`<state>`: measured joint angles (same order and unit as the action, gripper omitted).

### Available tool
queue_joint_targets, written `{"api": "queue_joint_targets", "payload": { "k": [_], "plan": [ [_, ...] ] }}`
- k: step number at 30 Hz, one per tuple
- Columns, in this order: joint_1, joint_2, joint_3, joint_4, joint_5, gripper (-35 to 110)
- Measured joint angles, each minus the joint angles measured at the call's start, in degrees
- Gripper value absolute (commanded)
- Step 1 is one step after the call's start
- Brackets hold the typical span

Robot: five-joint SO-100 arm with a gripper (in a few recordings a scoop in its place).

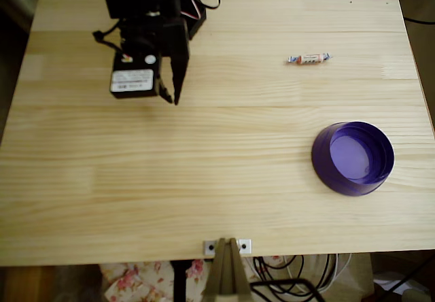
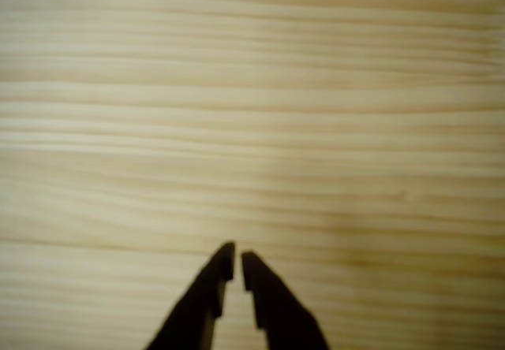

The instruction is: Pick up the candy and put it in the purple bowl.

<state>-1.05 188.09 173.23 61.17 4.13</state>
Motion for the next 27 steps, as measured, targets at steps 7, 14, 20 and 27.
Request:
{"api": "queue_joint_targets", "payload": {
  "k": [7, 14, 20, 27],
  "plan": [
    [0.0, 0.0, 0.0, 0.0, 0.0, -1],
    [-0.3, 0.0, 0.0, 0.0, -0.9, 0],
    [-1.0, 0.0, 0.0, 0.0, -0.9, -1],
    [1.2, 0.0, 0.0, 0.0, -0.3, -1]
  ]
}}
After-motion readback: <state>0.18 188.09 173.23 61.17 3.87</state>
